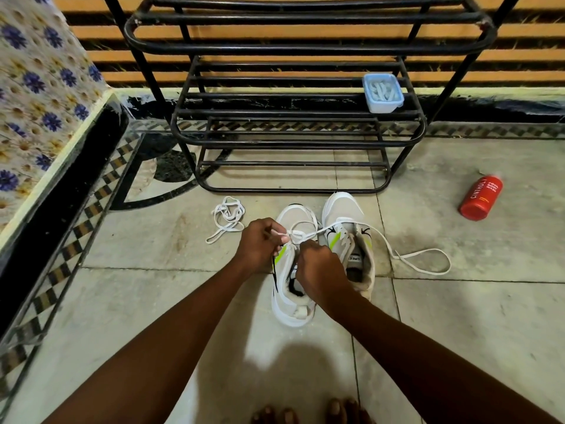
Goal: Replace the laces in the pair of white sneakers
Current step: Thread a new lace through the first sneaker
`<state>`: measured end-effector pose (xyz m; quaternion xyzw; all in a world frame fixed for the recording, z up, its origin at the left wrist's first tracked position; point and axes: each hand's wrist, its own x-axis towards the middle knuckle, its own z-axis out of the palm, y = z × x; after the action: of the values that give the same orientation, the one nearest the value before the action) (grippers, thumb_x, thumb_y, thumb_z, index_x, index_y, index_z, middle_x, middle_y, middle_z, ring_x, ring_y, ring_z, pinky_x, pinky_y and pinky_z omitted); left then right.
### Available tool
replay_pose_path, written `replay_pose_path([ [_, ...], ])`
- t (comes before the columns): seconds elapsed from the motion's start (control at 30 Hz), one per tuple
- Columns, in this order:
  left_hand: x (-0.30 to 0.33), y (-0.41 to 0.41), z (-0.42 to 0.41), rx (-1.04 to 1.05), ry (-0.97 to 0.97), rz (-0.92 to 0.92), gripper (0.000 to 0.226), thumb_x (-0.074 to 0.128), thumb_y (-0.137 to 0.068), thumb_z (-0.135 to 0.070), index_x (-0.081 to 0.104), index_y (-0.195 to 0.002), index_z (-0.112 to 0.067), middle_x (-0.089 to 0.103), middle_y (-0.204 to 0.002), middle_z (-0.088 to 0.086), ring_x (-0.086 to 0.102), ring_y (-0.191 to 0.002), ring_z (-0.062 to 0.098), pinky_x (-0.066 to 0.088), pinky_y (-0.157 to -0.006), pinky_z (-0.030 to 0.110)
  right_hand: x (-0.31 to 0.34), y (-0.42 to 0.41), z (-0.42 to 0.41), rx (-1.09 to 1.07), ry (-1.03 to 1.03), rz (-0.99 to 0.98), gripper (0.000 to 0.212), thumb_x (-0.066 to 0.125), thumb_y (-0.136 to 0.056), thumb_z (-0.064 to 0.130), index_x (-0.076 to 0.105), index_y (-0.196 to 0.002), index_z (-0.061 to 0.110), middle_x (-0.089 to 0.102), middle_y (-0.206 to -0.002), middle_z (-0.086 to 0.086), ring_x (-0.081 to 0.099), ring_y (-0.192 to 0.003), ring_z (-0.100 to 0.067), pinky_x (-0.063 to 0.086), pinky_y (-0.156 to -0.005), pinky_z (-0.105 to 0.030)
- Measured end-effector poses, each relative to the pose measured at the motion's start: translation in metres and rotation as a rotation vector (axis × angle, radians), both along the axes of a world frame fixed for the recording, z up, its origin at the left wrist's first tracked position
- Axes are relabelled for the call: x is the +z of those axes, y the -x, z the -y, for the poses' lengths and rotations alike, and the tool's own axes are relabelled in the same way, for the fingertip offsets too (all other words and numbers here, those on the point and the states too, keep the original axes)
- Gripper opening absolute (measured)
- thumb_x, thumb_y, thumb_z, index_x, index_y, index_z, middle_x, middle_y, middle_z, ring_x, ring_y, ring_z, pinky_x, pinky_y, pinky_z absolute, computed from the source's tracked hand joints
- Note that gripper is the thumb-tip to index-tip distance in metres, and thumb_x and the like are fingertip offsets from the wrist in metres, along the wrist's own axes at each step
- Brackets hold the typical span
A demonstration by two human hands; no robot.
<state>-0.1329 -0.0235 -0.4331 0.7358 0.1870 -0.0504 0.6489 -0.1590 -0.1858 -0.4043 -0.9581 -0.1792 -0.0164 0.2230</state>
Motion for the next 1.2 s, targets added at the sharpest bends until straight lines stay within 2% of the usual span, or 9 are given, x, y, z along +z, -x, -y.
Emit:
replay_pose_path([
  [0.13, -0.008, -0.005, 0.008, 0.113, -0.085, -0.028, 0.021, 0.068, -0.088, 0.011, 0.06, -0.073, -0.001, 0.06, -0.056, 0.009, 0.051, -0.048, 0.022, 0.044, -0.052, 0.032, -0.002, -0.002, 0.005, 0.035, 0.002, 0.008, 0.032, 0.082, -0.053, -0.007, 0.056, -0.068, 0.005, 0.056, -0.059, -0.013, 0.056, -0.045, -0.034, 0.039, -0.041, -0.026],
  [0.33, 0.018, -0.007, 0.0, 0.293, -0.457, 0.254, 0.02, 0.051, -0.094, 0.007, 0.051, -0.089, -0.012, 0.068, -0.085, 0.006, 0.068, -0.075, 0.018, 0.056, -0.072, 0.032, -0.005, -0.008, -0.002, 0.084, 0.136, -0.078, 0.021, 0.075, -0.057, -0.008, 0.059, -0.067, 0.002, 0.059, -0.067, -0.017, 0.061, -0.054, -0.04, 0.05, -0.05, -0.036],
  [0.5, 0.085, -0.038, -0.029, 0.773, 0.375, 0.343, 0.015, 0.041, -0.112, -0.015, 0.044, -0.097, -0.013, 0.056, -0.068, 0.004, 0.052, -0.048, 0.013, 0.046, -0.046, 0.025, -0.004, -0.01, -0.005, 0.08, 0.165, -0.106, 0.007, 0.064, -0.073, 0.0, 0.064, -0.08, 0.0, 0.065, -0.086, -0.023, 0.065, -0.078, -0.044, 0.053, -0.07, -0.044],
  [0.63, 0.07, -0.029, -0.051, 0.221, -0.309, 0.535, 0.01, 0.046, -0.104, -0.014, 0.056, -0.101, -0.015, 0.059, -0.076, -0.002, 0.056, -0.068, 0.017, 0.049, -0.065, 0.036, -0.007, -0.008, -0.005, 0.063, 0.11, -0.107, 0.016, 0.074, -0.061, -0.006, 0.062, -0.068, 0.001, 0.064, -0.071, -0.022, 0.064, -0.065, -0.044, 0.054, -0.059, -0.044],
  [0.73, 0.033, -0.012, -0.052, -0.314, -0.883, 0.333, 0.039, 0.051, -0.089, -0.05, 0.072, -0.104, -0.021, 0.064, -0.105, -0.005, 0.055, -0.097, 0.028, 0.05, -0.086, 0.047, -0.012, -0.009, -0.002, 0.058, 0.121, -0.11, 0.027, 0.08, -0.05, -0.007, 0.058, -0.062, 0.003, 0.059, -0.061, -0.019, 0.06, -0.052, -0.043, 0.051, -0.047, -0.042],
  [0.83, 0.013, 0.003, -0.047, -0.439, -1.099, 0.171, 0.064, 0.043, -0.077, -0.073, 0.08, -0.103, -0.028, 0.058, -0.122, -0.006, 0.046, -0.106, 0.03, 0.045, -0.09, 0.044, -0.018, -0.011, -0.002, 0.076, 0.124, -0.071, 0.038, 0.086, -0.04, -0.004, 0.055, -0.059, 0.008, 0.055, -0.054, -0.014, 0.055, -0.041, -0.037, 0.046, -0.037, -0.036],
  [0.97, 0.019, 0.005, -0.036, -0.204, -1.012, 0.14, 0.018, 0.062, -0.095, -0.042, 0.075, -0.097, -0.03, 0.066, -0.114, -0.015, 0.051, -0.115, 0.018, 0.027, -0.087, 0.037, -0.023, -0.012, 0.002, 0.098, 0.086, -0.008, 0.034, 0.083, -0.042, -0.004, 0.056, -0.061, 0.006, 0.055, -0.055, -0.014, 0.054, -0.042, -0.036, 0.045, -0.038, -0.032],
  [1.13, 0.095, -0.023, -0.022, 0.373, 0.311, 0.328, 0.028, 0.038, -0.109, -0.006, 0.048, -0.084, -0.013, 0.061, -0.065, 0.0, 0.063, -0.06, 0.018, 0.053, -0.068, 0.036, -0.023, -0.012, 0.005, 0.133, 0.075, 0.014, 0.015, 0.066, -0.053, 0.005, 0.056, -0.064, 0.006, 0.056, -0.061, -0.015, 0.055, -0.044, -0.037, 0.046, -0.039, -0.035],
  [1.2, 0.107, -0.03, -0.029, 0.424, 0.249, 0.386, 0.029, 0.033, -0.112, -0.014, 0.044, -0.085, -0.021, 0.046, -0.062, -0.005, 0.041, -0.052, 0.013, 0.036, -0.054, 0.032, -0.022, -0.013, 0.004, 0.133, 0.097, -0.016, 0.023, 0.074, -0.049, 0.002, 0.056, -0.063, 0.007, 0.056, -0.06, -0.014, 0.056, -0.044, -0.037, 0.046, -0.039, -0.033],
])
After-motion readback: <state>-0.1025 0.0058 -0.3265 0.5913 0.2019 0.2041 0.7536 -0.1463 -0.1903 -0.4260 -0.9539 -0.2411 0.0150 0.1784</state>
